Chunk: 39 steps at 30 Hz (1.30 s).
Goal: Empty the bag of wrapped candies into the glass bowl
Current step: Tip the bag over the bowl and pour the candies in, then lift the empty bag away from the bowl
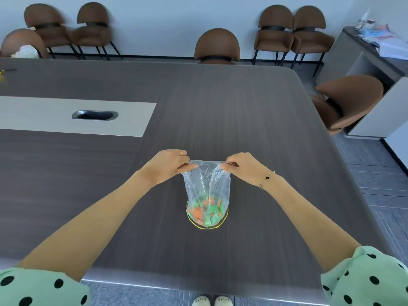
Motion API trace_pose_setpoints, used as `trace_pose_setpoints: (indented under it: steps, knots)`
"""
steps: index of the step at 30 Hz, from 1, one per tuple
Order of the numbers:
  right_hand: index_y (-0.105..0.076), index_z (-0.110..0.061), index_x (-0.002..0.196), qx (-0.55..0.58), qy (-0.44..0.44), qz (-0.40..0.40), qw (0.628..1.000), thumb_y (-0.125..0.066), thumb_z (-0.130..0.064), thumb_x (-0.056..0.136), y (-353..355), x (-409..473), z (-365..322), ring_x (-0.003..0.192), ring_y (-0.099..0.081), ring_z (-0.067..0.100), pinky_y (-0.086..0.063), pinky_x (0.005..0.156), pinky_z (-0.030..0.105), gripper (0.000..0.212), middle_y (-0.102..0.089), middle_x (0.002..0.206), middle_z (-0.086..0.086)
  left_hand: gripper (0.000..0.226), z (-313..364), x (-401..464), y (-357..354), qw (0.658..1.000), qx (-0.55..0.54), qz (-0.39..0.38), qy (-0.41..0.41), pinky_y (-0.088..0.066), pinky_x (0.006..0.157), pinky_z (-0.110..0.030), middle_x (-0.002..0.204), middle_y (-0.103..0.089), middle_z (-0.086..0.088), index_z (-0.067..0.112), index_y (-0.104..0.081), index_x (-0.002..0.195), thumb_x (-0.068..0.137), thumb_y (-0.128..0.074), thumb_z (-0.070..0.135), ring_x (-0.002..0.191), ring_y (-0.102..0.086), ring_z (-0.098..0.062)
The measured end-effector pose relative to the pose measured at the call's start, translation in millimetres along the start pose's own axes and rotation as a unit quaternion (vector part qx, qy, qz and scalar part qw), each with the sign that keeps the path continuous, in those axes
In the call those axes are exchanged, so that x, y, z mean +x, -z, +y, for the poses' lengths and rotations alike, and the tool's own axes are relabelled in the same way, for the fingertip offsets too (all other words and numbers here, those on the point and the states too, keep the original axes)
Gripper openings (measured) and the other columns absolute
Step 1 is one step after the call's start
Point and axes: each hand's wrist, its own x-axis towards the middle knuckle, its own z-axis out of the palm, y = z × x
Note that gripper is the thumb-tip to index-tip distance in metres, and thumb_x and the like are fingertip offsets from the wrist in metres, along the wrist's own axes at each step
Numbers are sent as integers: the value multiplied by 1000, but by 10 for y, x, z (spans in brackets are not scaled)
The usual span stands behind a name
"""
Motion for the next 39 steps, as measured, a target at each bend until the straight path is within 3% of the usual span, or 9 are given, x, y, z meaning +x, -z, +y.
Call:
trace_pose_setpoints:
  steps: [5, 10, 21, 28, 31, 34, 39]
  knots:
    - [-50, -4, 60, -7, 4, 18, 1000, -53, -34, 93, 138, 49, -83, 49, -28, 11, -26, 49, 21, 45, -35, 54, -2, 78, -39, 83, 106, 999, 7, 30, -8, -33, 50, -28, 61, -34, 1, 7, -55, 62, 87, -11, 67, 51, -36, -18]
    - [-37, -12, 53, -16, 10, 18, 1000, -54, -34, 93, 184, 87, -118, 50, -27, 11, -27, 51, 22, 48, -32, 53, -3, 76, -57, 76, 113, 998, 19, 60, -14, -30, 48, -26, 59, -33, 2, 8, -55, 59, 90, -13, 63, 49, -34, -16]
    - [-46, -9, 55, -40, 40, 48, 997, -55, -34, 92, 330, 147, -268, 50, -32, 9, -29, 49, 16, 46, -36, 53, -5, 69, -74, 69, 305, 993, 37, 115, -15, -25, 48, -24, 57, -32, 0, 7, -50, 55, 93, -23, 58, 48, -31, -18]
    - [-43, -6, 60, -19, 70, 89, 993, -55, -32, 92, 302, 310, -363, 56, -33, 11, -29, 55, 19, 43, -36, 57, -3, 48, -218, 79, 388, 983, 80, 167, -4, -27, 47, -23, 54, -45, -8, 7, -53, 57, 91, -48, 41, 45, -39, -21]
    - [-51, 4, 66, -17, 80, 112, 990, -55, -29, 93, 229, 464, -449, 63, -37, 16, -30, 57, 24, 43, -43, 64, 4, 44, -314, 73, 447, 979, 83, 182, 20, -31, 43, -25, 55, -49, -8, 6, -54, 58, 88, -53, 39, 45, -42, -22]
    - [-55, 2, 68, -11, 89, 151, 985, -54, -27, 94, 147, 615, -548, 66, -38, 17, -30, 62, 24, 38, -44, 68, 5, 42, -404, 65, 490, 974, 100, 200, 47, -35, 40, -26, 55, -51, -9, 6, -55, 59, 87, -54, 37, 45, -47, -25]
    - [-65, -3, 100, 29, 148, 213, 965, -57, -25, 93, -12, 694, -680, 76, -51, 18, -45, 74, 27, 24, -51, 91, 6, 27, -504, -122, 475, 957, 101, 256, 88, -38, 45, -27, 62, -55, -8, 8, -57, 69, 86, -62, 29, 49, -49, -25]
